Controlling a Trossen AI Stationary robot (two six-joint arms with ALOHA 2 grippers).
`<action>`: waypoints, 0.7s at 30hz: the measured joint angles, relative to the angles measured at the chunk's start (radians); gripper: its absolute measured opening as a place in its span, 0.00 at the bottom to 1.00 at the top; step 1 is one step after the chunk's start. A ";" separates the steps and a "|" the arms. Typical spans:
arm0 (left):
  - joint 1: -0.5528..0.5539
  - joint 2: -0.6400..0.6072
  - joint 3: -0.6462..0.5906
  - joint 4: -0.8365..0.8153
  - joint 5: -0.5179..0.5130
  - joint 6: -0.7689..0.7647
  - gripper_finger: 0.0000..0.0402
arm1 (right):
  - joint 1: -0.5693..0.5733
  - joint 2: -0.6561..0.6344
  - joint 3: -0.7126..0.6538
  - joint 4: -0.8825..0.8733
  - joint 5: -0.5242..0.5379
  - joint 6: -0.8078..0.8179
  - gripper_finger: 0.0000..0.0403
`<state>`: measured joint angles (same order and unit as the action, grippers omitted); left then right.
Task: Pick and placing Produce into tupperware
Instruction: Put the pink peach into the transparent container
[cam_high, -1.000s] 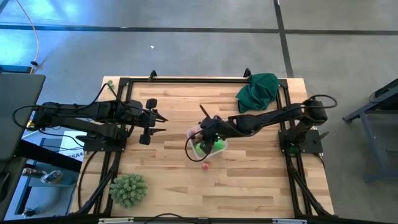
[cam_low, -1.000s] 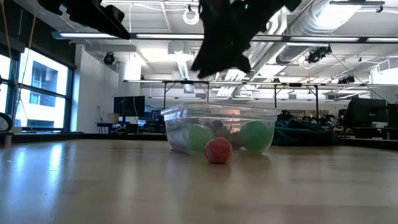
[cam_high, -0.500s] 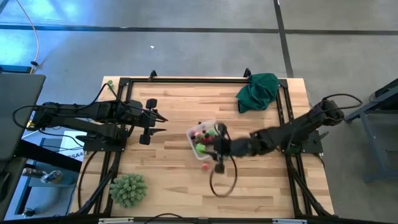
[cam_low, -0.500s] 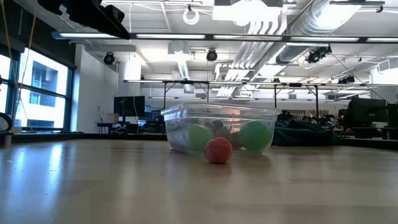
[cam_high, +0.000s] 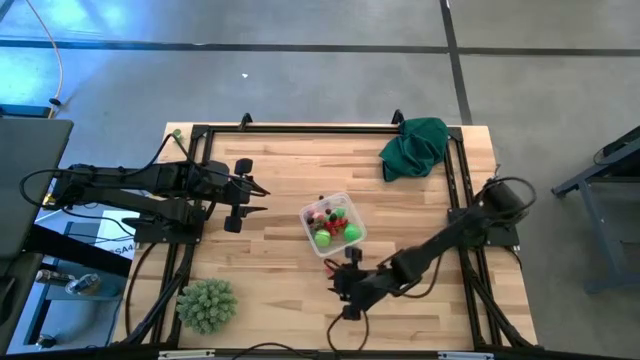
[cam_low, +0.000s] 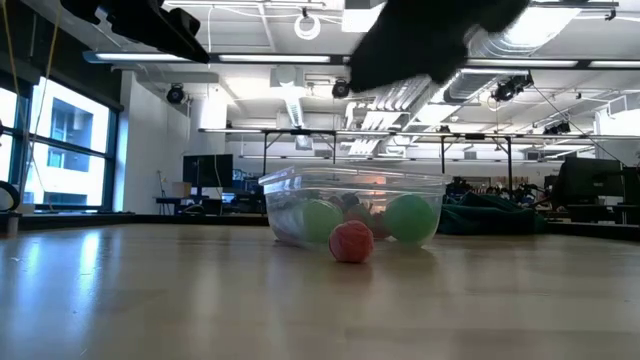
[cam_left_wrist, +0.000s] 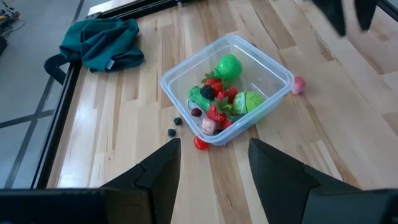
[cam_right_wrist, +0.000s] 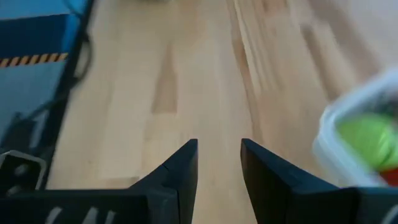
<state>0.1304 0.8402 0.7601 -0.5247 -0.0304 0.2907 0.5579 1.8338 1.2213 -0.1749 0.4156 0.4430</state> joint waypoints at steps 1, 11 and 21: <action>0.000 0.000 0.000 0.000 0.000 0.000 0.45 | 0.000 0.021 0.000 0.000 0.000 0.048 0.28; 0.000 0.000 0.000 0.000 0.000 0.000 0.45 | -0.007 0.115 -0.001 -0.114 0.140 0.532 0.29; 0.000 0.000 0.000 0.000 0.000 0.000 0.45 | -0.021 0.117 -0.001 -0.140 0.133 0.581 0.34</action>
<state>0.1307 0.8402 0.7601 -0.5247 -0.0307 0.2905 0.5365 1.9503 1.2201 -0.3151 0.5483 1.0245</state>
